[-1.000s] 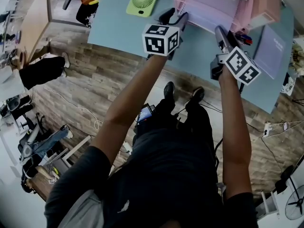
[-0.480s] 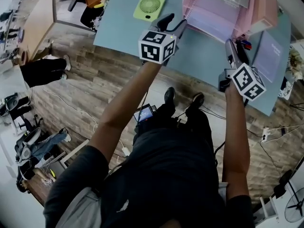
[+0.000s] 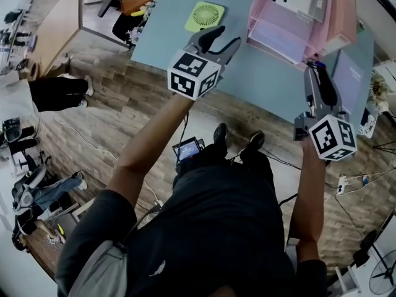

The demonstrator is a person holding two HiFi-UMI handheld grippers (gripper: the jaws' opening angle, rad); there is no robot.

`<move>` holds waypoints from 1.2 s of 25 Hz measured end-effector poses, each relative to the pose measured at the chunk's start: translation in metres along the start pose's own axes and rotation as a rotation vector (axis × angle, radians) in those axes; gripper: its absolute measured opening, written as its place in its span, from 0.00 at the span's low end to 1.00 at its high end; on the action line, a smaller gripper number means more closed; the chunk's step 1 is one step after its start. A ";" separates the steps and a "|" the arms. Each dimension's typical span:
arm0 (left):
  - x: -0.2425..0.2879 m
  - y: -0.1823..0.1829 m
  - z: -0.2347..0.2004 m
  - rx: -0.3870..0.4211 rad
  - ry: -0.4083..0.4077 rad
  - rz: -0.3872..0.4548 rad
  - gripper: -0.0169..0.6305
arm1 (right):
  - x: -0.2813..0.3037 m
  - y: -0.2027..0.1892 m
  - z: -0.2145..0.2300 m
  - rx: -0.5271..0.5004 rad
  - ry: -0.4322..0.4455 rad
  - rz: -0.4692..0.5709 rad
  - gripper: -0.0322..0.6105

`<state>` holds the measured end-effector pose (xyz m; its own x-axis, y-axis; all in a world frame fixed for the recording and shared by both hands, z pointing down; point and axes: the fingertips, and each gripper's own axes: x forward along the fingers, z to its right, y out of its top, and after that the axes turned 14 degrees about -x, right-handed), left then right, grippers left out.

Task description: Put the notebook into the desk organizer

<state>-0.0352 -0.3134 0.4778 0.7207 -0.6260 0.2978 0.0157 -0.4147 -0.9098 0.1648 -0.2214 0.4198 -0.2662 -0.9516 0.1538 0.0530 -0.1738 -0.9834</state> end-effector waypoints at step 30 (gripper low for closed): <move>-0.198 0.073 0.106 0.204 -0.168 0.172 0.36 | -0.118 0.129 -0.176 -0.395 0.217 0.123 0.32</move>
<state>-0.1039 -0.1499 0.3214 0.8288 -0.5508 0.0984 0.0105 -0.1606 -0.9870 0.0333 -0.0869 0.2582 -0.4787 -0.8765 0.0513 -0.2620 0.0869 -0.9611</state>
